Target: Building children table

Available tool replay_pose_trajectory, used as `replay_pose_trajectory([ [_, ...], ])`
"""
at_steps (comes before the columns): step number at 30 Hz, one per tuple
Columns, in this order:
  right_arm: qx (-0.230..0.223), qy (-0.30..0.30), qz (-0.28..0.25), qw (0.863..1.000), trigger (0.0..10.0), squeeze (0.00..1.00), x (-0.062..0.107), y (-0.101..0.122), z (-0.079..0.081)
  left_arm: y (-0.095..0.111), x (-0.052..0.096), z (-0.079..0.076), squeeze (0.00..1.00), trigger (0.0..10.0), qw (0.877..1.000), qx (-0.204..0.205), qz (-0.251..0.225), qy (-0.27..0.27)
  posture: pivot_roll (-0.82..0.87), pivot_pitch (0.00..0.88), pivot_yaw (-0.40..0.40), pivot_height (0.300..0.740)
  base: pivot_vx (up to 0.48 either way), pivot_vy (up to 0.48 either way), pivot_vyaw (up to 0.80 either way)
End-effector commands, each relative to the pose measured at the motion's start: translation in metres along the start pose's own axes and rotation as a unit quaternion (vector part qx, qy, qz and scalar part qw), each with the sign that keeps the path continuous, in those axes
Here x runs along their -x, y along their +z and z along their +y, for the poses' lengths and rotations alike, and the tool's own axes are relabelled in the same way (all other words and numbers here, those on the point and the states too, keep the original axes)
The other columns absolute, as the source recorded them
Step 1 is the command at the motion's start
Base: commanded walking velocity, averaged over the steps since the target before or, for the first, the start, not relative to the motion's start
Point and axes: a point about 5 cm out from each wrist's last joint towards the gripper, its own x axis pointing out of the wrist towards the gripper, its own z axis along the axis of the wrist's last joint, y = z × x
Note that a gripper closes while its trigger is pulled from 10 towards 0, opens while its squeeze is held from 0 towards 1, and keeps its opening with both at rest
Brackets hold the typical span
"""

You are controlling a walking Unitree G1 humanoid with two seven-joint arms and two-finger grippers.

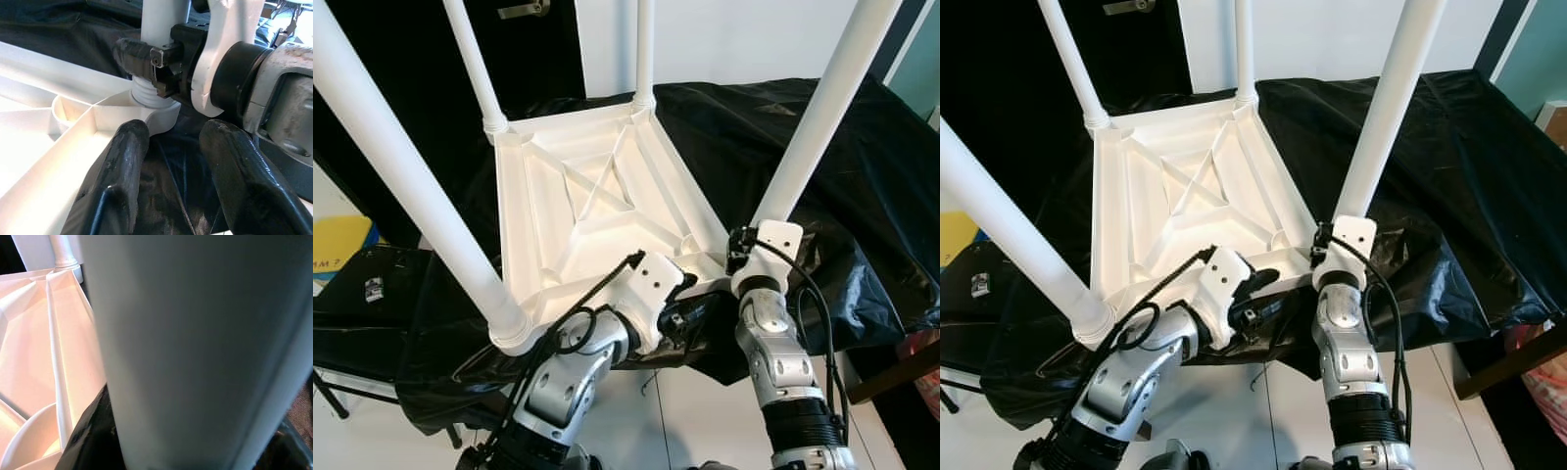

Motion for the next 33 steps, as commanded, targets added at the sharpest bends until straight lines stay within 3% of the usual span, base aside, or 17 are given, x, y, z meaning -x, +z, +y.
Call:
replay_pose_trajectory([
  [1,-0.006,0.002,0.019,1.0,10.0,0.0,0.005,-0.008,0.0,-0.007,0.002,0.008,0.0,10.0,0.998,0.006,0.018,0.058,-0.02,0.062,0.004,0.74,0.0,0.0,0.0],
  [2,-0.006,0.002,0.019,1.0,10.0,0.0,0.005,-0.008,0.0,-0.007,0.002,0.008,0.0,10.0,0.998,0.006,0.018,0.058,-0.02,0.062,0.004,0.74,0.0,0.0,0.0],
  [4,-0.004,0.016,0.0,1.0,10.0,1.0,0.006,-0.003,0.001,-0.006,0.002,0.01,0.0,10.0,0.998,0.001,0.014,0.064,-0.02,0.068,0.002,0.74,0.0,0.0,0.0],
  [8,-0.004,0.036,-0.015,0.999,10.0,1.0,0.006,0.002,0.0,-0.005,0.002,0.01,0.0,10.0,0.998,-0.005,0.01,0.069,-0.03,0.07,0.002,0.74,0.0,0.0,0.0],
  [18,0.018,0.166,-0.043,0.985,10.0,1.0,0.002,0.014,-0.03,-0.002,0.004,0.012,0.0,10.0,0.997,-0.021,0.009,0.07,-0.03,0.078,0.004,0.74,0.0,0.0,0.0],
  [19,0.017,0.195,-0.034,0.98,10.0,0.64,0.0,0.015,-0.035,-0.002,0.004,0.013,0.0,10.0,0.997,-0.023,0.009,0.07,-0.03,0.081,0.007,0.74,0.0,0.0,0.0],
  [20,0.028,0.228,-0.033,0.973,10.0,0.0,-0.003,0.016,-0.04,-0.001,0.004,0.014,0.0,10.0,0.997,-0.026,0.009,0.07,-0.03,0.083,0.013,0.74,0.0,0.0,0.0],
  [23,0.031,0.259,-0.026,0.965,10.0,0.0,-0.004,0.017,-0.042,-0.001,0.004,0.014,0.0,10.0,0.997,-0.029,0.009,0.07,-0.03,0.083,0.014,0.74,0.0,0.0,0.0],
  [28,0.05,0.353,-0.012,0.934,10.0,0.0,-0.014,0.022,-0.042,0.0,0.002,0.014,0.0,10.0,0.997,-0.037,0.008,0.063,-0.03,0.074,0.023,0.74,0.0,0.0,0.0],
  [30,0.05,0.353,-0.012,0.934,10.0,0.0,-0.014,0.022,-0.042,0.0,0.002,0.014,0.0,10.0,0.997,-0.037,0.008,0.063,-0.03,0.074,0.023,0.74,0.0,0.0,0.0],
  [33,0.073,0.401,0.013,0.913,10.0,0.0,-0.028,0.02,-0.038,0.001,0.0,0.014,0.0,10.0,0.998,-0.026,0.013,0.053,-0.04,0.075,0.024,0.74,0.0,0.0,0.0],
])
